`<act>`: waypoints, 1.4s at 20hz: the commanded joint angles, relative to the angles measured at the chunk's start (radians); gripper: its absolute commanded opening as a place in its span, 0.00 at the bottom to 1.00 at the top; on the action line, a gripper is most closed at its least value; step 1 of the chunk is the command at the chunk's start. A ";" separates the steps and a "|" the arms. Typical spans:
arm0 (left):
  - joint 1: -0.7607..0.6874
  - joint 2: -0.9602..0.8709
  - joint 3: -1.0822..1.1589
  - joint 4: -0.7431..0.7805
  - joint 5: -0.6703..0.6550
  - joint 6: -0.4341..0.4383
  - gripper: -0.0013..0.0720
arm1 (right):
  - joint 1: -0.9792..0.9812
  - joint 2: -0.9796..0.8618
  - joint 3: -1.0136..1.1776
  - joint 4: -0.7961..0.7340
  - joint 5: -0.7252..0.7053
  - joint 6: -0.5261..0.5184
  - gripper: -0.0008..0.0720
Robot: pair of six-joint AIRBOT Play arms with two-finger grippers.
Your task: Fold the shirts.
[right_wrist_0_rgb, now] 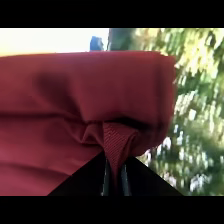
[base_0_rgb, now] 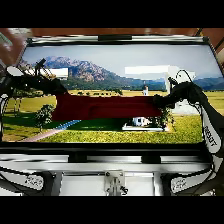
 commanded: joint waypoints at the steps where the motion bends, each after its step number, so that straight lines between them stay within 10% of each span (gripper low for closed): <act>1: -0.017 0.030 0.056 -0.045 0.005 0.010 0.18 | 0.000 0.079 0.002 0.018 0.022 -0.063 0.12; 28: -0.759 -0.248 0.059 -0.431 0.387 -0.021 0.06 | 0.000 0.818 0.003 0.218 -0.201 0.190 0.12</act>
